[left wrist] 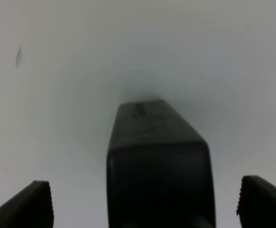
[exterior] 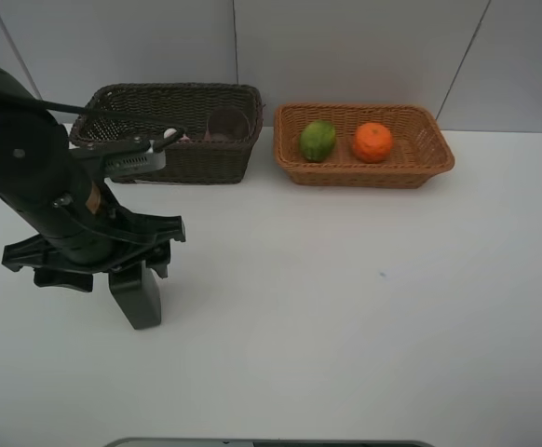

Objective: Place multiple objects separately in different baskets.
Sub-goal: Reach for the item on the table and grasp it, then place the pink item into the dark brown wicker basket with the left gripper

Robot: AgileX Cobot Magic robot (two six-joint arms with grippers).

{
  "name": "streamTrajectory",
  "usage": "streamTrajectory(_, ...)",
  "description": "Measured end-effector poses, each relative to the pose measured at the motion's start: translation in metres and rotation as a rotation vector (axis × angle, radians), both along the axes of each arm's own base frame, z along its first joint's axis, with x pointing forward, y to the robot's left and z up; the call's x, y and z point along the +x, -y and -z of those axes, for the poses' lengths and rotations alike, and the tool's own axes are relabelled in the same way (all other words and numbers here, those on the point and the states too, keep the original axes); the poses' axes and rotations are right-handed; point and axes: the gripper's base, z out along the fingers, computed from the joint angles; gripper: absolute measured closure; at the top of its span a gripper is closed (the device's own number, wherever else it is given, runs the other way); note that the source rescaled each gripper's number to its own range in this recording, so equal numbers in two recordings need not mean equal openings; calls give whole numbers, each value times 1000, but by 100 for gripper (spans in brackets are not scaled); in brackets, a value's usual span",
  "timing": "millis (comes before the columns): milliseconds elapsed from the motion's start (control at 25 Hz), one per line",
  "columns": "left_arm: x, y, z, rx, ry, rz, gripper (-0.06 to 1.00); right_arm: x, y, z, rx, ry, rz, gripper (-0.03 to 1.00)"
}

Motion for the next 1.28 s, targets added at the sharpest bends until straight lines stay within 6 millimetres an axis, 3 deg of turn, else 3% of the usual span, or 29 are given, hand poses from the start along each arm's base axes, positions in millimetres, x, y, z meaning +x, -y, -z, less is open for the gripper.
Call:
streamTrajectory(120,0,0,0,-2,1,-1,-1,0,0,0,0,0,0,42)
streamTrajectory(200,0,0,1,-1,-1,-4,9,0,0,0,0,0,0,42)
streamTrajectory(360,0,0,2,6,-8,-4,53,0,0,0,0,0,0,42)
streamTrajectory(1120,0,0,1,12,-11,-4,53,0,0,0,0,0,0,42)
streamTrajectory(1280,7,4,-22,-3,31,16,53,0,0,0,0,0,0,42)
